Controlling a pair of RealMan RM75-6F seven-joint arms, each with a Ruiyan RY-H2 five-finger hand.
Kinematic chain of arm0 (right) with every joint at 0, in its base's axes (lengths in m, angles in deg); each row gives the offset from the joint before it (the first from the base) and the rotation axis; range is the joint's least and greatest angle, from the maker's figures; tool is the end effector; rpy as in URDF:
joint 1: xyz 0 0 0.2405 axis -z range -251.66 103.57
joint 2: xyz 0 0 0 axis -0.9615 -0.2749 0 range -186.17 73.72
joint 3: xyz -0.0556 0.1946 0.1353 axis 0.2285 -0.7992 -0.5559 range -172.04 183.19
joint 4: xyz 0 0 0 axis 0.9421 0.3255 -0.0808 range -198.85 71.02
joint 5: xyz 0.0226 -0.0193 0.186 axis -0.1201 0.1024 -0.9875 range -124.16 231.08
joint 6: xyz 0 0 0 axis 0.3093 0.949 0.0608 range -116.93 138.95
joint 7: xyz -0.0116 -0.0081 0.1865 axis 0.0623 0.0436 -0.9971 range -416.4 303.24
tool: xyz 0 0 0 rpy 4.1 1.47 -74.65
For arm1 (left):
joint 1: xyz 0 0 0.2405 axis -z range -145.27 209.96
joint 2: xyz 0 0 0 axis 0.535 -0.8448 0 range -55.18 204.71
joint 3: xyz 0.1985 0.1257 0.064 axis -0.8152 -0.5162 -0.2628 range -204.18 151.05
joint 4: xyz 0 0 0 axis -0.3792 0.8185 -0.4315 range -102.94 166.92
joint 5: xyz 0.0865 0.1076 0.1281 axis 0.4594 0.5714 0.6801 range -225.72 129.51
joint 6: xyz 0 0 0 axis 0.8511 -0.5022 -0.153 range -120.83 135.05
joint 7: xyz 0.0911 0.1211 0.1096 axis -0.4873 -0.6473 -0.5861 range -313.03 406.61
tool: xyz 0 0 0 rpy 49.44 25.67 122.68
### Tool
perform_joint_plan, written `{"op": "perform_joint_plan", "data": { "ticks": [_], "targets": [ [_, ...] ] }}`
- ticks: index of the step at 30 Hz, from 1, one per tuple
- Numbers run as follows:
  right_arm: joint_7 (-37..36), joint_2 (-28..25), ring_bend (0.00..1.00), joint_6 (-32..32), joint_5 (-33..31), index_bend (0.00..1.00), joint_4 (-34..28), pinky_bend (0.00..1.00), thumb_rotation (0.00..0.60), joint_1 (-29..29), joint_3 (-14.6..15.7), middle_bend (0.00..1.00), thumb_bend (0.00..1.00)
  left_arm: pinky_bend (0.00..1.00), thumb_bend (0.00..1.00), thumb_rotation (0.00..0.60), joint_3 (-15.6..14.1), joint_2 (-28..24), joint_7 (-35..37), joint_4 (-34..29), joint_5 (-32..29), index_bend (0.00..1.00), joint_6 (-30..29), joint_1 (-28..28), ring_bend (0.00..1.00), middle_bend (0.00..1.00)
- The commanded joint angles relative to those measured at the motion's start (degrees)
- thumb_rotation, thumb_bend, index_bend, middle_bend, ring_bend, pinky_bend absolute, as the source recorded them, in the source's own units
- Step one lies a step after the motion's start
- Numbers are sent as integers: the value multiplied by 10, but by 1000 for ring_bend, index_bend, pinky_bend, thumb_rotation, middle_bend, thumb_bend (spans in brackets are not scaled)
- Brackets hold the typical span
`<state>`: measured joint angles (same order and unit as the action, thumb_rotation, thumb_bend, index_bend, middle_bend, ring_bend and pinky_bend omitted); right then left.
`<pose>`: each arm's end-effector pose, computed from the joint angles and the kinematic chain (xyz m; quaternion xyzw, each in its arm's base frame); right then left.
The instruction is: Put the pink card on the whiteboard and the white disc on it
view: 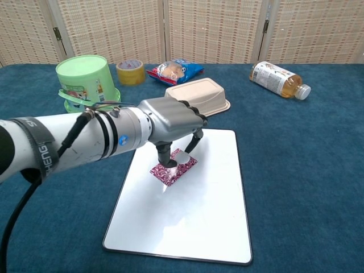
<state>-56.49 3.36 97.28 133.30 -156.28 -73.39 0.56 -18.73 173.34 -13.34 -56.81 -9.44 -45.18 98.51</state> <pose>-0.3271 -0.1969 0.2168 0.5430 -0.3941 0.3376 0.6602 -0.0076 0.3451 -0.0956 -0.8833 -0.1633 -0.2393 0.3686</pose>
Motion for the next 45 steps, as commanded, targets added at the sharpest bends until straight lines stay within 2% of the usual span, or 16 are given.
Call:
{"op": "perform_joint_plan", "data": {
  "ticks": [1, 7, 13, 21, 27, 31, 37, 45],
  "targets": [
    [0, 0, 75, 0, 0, 12, 1, 0, 600, 0, 0, 30, 311, 0, 360, 600, -6, 0, -3, -1, -10, 421, -4, 6, 11, 119],
    [-1, 0, 75, 2, 0, 12, 0, 0, 600, 2, 0, 30, 310, 0, 359, 600, -12, -11, 8, -16, -21, 320, -8, 12, 0, 111],
    [1, -3, 75, 6, 3, 12, -3, 0, 600, 3, -1, 30, 310, 0, 357, 600, -3, -59, 88, -60, 31, 294, -44, -25, 0, 107],
    [-2, -6, 76, 7, 9, 12, -6, 0, 600, 2, -2, 30, 311, 0, 358, 600, -18, -184, 212, -137, 108, 293, -109, -118, 29, 107],
    [-10, -6, 76, 5, 12, 12, -4, 0, 600, 0, -2, 30, 310, 0, 364, 600, -43, -256, 327, -149, 185, 289, -175, -209, 34, 107],
    [-24, -8, 76, -9, 17, 12, -3, 0, 600, -6, 2, 36, 311, 0, 366, 600, -59, -279, 378, -131, 221, 254, -227, -267, 43, 107],
    [-48, -12, 77, -26, 22, 12, 6, 0, 600, -15, 3, 40, 310, 0, 366, 600, -92, -293, 385, -104, 259, 184, -305, -348, 30, 107],
    [-95, -6, 77, -33, 40, 23, 22, 0, 600, -22, 8, 45, 310, 0, 365, 600, -121, -314, 423, -108, 292, 181, -361, -438, 25, 107]
  ]
}}
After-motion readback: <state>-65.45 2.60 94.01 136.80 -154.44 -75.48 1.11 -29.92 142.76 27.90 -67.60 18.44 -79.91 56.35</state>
